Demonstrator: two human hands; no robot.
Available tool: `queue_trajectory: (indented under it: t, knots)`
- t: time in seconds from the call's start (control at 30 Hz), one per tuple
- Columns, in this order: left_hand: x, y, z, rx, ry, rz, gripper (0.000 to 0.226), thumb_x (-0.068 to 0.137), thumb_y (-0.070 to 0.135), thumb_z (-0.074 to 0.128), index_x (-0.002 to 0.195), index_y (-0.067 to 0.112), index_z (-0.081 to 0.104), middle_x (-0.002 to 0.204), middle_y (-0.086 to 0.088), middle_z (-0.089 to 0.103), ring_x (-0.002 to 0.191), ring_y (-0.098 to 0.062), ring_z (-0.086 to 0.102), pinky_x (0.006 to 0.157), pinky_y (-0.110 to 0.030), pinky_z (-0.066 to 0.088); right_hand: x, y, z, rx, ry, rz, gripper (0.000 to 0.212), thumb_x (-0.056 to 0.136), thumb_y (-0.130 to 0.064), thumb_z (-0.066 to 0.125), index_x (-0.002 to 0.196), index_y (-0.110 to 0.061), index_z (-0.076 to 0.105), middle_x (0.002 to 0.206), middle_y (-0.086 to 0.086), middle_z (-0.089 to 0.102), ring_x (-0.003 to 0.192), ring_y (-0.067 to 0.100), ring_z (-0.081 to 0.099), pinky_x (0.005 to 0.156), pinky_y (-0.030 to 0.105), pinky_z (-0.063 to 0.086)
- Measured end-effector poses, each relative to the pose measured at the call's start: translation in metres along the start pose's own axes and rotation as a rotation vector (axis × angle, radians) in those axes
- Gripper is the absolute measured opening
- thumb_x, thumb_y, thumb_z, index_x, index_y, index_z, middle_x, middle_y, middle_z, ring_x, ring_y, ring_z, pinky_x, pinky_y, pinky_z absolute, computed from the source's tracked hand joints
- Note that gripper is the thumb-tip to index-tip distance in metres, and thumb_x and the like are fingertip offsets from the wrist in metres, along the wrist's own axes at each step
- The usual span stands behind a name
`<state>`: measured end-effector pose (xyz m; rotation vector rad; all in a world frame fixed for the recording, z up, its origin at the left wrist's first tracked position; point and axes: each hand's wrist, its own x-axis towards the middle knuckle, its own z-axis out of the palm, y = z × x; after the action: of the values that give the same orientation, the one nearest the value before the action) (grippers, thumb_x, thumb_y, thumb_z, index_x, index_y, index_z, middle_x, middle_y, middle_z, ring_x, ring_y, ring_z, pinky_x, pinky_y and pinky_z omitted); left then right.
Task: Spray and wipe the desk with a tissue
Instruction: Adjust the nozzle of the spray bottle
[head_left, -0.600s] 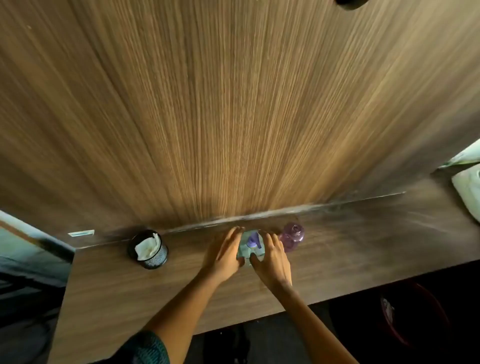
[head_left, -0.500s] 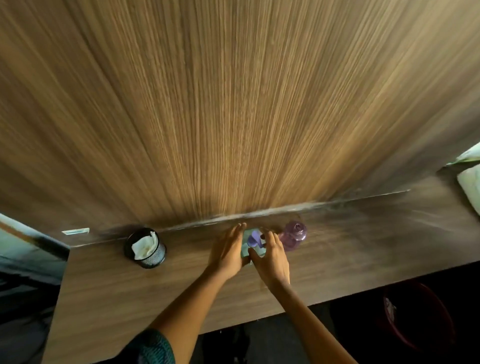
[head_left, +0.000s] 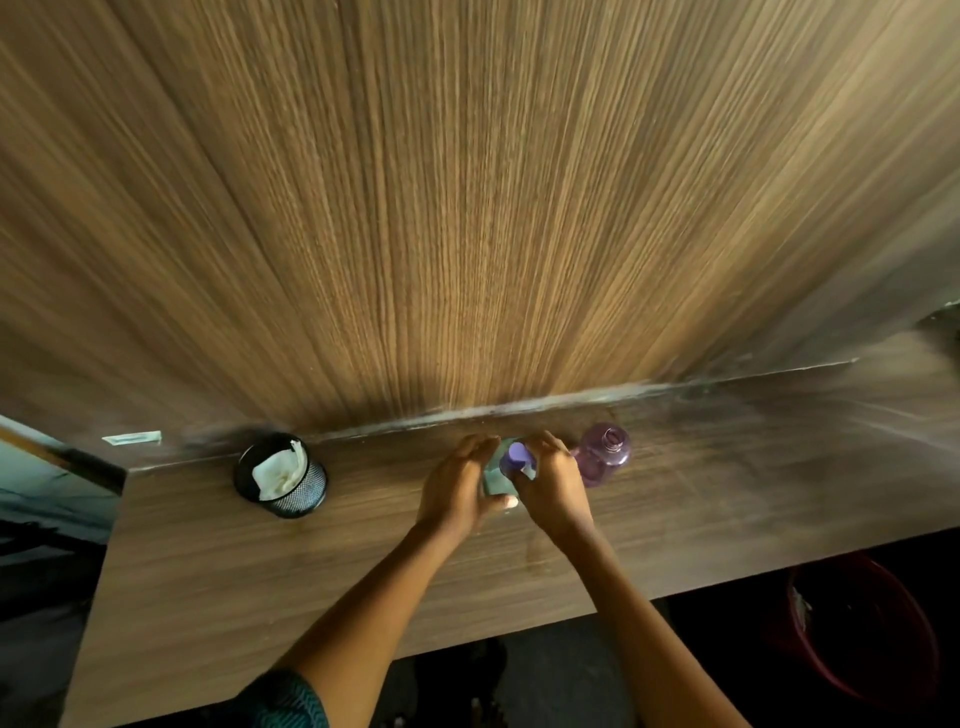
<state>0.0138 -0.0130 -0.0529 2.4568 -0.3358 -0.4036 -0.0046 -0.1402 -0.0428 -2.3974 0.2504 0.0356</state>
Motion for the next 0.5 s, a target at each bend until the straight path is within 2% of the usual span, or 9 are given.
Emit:
queue_trajectory:
  t: [0.1,0.17,0.23,0.27,0.33,0.4,0.43,0.5]
  knots:
    - [0.0,-0.002,0.002,-0.011,0.014,0.004,0.078,0.069,0.035,0.075,0.137,0.019,0.041,0.145,0.001,0.041,0.13,-0.015,0.043,0.104,-0.027,0.039,0.004,-0.003,-0.01,0.018,-0.087,0.012,0.034,0.073,-0.002,0.063,0.107,-0.004,0.061,0.109,0.011,0.063,0.106,0.03,0.056,0.079,0.029,0.042]
    - [0.0,-0.002,0.003,-0.007,0.021,0.018,0.077,0.069,0.036,0.076,0.136,0.019,0.041,0.144,0.002,0.042,0.129,-0.015,0.043,0.104,-0.028,0.039,0.007,-0.01,-0.016,-0.091,-0.134,0.041,0.045,0.073,-0.02,0.069,0.116,-0.011,0.056,0.114,0.006,0.062,0.108,0.028,0.056,0.081,0.035,0.046]
    - [0.0,-0.004,0.004,0.007,0.022,0.029,0.077,0.071,0.036,0.075,0.137,0.02,0.039,0.146,0.002,0.04,0.132,-0.014,0.04,0.107,-0.031,0.037,0.01,-0.019,-0.022,-0.327,-0.125,0.06,0.046,0.076,-0.038,0.067,0.113,-0.013,0.058,0.115,0.007,0.062,0.106,0.029,0.059,0.081,0.037,0.045]
    - [0.0,-0.005,0.006,0.016,0.042,0.048,0.076,0.072,0.035,0.074,0.138,0.021,0.039,0.146,0.003,0.039,0.133,-0.015,0.04,0.108,-0.032,0.037,0.011,-0.023,-0.023,-0.385,-0.122,0.055,0.041,0.079,-0.038,0.064,0.11,-0.011,0.06,0.114,0.009,0.064,0.104,0.03,0.06,0.081,0.036,0.045]
    - [-0.001,-0.007,0.008,0.024,0.063,0.074,0.075,0.072,0.033,0.074,0.137,0.021,0.039,0.144,0.003,0.042,0.13,-0.015,0.043,0.105,-0.031,0.04,0.012,-0.026,-0.022,-0.412,-0.155,-0.025,0.031,0.083,-0.026,0.059,0.11,-0.01,0.061,0.115,0.01,0.064,0.106,0.03,0.06,0.084,0.036,0.044]
    - [-0.003,-0.007,0.009,0.034,0.076,0.081,0.074,0.072,0.032,0.074,0.137,0.021,0.039,0.143,0.002,0.043,0.129,-0.015,0.044,0.104,-0.03,0.041,0.012,-0.027,-0.022,-0.397,-0.199,-0.135,0.035,0.082,-0.014,0.057,0.116,-0.013,0.058,0.124,0.007,0.055,0.114,0.03,0.052,0.09,0.039,0.041]
    - [-0.003,-0.007,0.01,0.044,0.077,0.075,0.074,0.073,0.033,0.073,0.138,0.022,0.038,0.144,0.003,0.042,0.13,-0.016,0.043,0.104,-0.03,0.04,0.011,-0.026,-0.021,-0.356,-0.187,-0.14,0.041,0.08,-0.013,0.059,0.12,-0.015,0.054,0.125,0.006,0.05,0.115,0.029,0.048,0.089,0.04,0.042]
    - [-0.003,-0.008,0.011,0.052,0.064,0.057,0.076,0.074,0.036,0.072,0.139,0.024,0.035,0.146,0.004,0.039,0.132,-0.017,0.038,0.106,-0.032,0.038,0.005,-0.024,-0.02,-0.213,-0.055,-0.002,0.051,0.076,-0.022,0.068,0.121,-0.016,0.045,0.12,0.006,0.044,0.109,0.027,0.049,0.075,0.039,0.047]
